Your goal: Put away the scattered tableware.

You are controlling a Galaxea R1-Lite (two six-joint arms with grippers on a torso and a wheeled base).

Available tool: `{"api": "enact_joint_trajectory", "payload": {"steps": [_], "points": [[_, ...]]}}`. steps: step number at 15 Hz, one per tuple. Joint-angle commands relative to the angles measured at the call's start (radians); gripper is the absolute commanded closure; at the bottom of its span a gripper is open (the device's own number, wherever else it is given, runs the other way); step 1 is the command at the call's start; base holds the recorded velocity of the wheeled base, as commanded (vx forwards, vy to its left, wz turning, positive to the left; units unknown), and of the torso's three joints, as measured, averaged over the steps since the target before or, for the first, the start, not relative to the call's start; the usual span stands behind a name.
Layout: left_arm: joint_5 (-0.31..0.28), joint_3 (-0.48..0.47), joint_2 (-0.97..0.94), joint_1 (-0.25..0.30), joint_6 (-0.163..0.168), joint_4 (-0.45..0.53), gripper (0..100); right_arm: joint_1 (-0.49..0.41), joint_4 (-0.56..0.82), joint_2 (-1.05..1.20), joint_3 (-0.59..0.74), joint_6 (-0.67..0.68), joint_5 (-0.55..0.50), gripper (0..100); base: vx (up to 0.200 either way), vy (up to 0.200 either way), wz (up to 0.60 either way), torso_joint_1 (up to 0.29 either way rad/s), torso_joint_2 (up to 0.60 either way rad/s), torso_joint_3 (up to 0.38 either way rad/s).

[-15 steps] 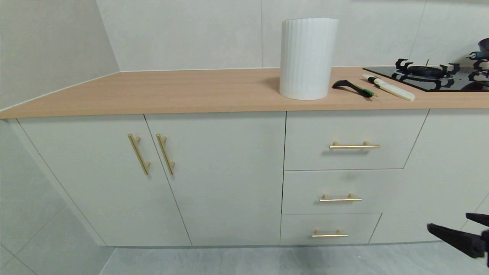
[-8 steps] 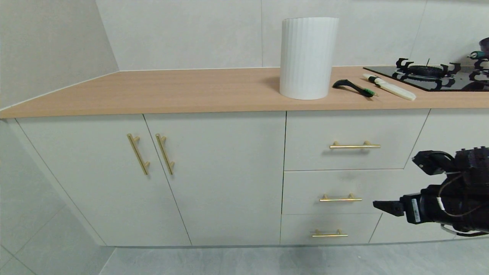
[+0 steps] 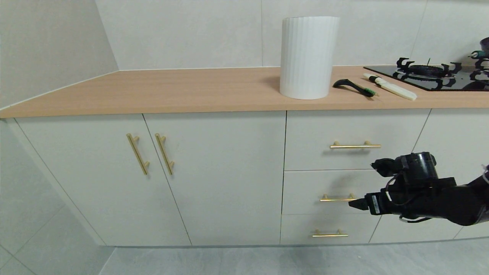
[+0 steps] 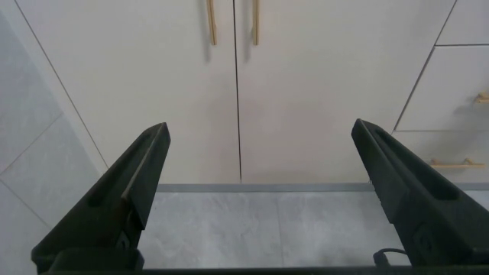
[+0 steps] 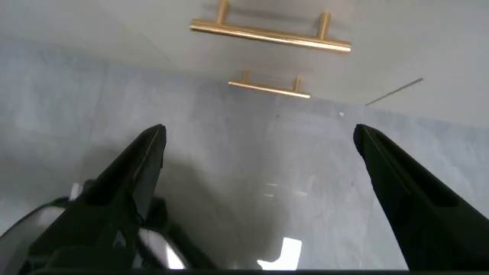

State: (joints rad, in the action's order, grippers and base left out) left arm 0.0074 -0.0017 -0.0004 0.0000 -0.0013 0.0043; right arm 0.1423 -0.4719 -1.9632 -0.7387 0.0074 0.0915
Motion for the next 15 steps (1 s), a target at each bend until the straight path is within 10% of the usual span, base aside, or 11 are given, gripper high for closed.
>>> {"api": "enact_joint_trajectory", "payload": {"steps": [1,7,15], "points": [[0.0,0.0,0.0,0.0,0.0,0.0,0,0.0,-0.063,-0.114,-0.001,0.003,-0.012,0,0.0,0.0,0.0,0.0,0.0,0.0],[0.0,0.0,0.0,0.0,0.0,0.0,0,0.002,-0.468,-0.364,-0.037,0.083,-0.141,0,0.0,0.0,0.0,0.0,0.0,0.0],[0.0,0.0,0.0,0.0,0.0,0.0,0,0.008,-0.476,-0.442,-0.134,0.155,-0.164,0,0.0,0.0,0.0,0.0,0.0,0.0]]}}
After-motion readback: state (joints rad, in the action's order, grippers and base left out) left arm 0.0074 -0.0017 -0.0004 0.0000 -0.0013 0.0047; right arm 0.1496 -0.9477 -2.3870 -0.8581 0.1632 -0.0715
